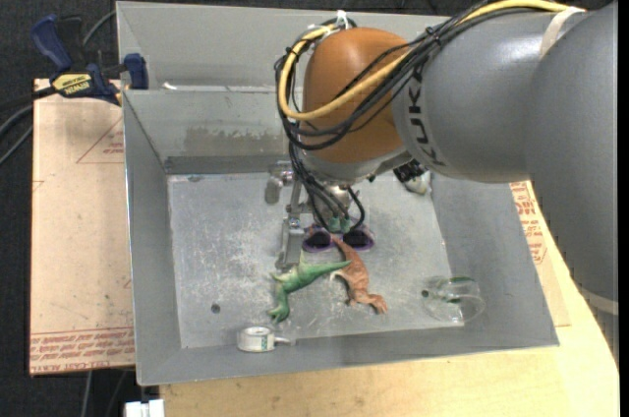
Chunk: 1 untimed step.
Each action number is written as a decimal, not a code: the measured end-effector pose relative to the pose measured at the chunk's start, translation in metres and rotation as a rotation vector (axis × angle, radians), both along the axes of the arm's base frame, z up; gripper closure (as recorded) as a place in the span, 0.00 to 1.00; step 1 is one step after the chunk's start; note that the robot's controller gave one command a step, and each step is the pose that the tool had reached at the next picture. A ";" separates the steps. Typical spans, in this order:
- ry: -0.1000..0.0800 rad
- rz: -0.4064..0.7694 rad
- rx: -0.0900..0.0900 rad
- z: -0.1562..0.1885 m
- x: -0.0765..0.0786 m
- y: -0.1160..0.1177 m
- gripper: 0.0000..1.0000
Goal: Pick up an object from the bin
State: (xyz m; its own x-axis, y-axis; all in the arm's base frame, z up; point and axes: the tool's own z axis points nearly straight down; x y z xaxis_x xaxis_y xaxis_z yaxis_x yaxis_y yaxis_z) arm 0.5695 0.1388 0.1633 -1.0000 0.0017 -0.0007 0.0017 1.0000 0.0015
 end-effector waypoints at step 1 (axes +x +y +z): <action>0.000 0.000 0.000 0.000 0.000 0.000 0.00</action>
Offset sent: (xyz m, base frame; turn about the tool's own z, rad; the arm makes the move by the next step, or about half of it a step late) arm -0.0100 -0.0899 -0.0369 -0.0536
